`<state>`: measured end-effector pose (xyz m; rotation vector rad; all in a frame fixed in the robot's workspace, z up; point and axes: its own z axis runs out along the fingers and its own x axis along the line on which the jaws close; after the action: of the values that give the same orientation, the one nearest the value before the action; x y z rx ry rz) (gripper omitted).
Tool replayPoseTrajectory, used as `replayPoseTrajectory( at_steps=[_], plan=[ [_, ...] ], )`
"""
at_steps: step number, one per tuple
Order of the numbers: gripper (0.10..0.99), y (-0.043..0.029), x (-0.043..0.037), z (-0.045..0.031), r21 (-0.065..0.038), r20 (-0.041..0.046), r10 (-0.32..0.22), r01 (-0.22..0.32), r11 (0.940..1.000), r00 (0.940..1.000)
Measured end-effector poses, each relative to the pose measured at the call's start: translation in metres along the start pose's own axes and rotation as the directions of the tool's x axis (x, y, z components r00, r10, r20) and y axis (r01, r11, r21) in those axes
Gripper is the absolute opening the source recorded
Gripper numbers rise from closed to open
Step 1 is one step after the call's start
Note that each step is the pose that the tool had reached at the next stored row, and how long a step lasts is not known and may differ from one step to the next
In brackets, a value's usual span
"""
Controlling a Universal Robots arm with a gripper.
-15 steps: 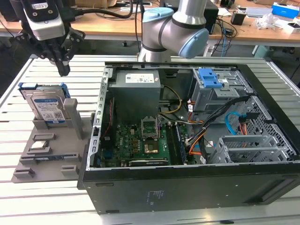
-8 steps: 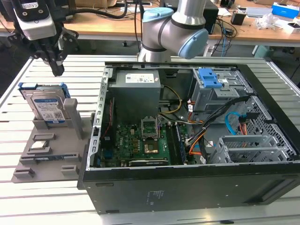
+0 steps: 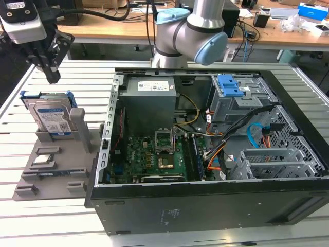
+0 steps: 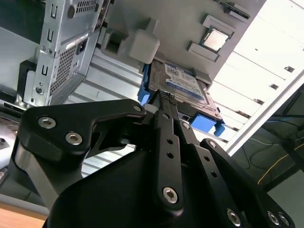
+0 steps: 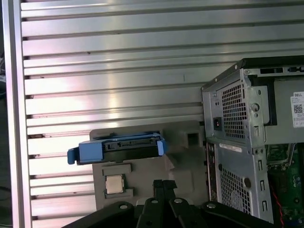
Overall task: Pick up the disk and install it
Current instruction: 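Reach for the disk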
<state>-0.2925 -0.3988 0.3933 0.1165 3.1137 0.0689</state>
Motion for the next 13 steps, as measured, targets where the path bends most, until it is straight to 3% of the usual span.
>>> replayPoseTrajectory(
  at_steps=[13],
  plan=[
    [0.106, -0.0025, 0.0331, -0.0009, 0.000, -0.0001, 0.000, 0.000, 1.0000, 1.0000]
  ],
)
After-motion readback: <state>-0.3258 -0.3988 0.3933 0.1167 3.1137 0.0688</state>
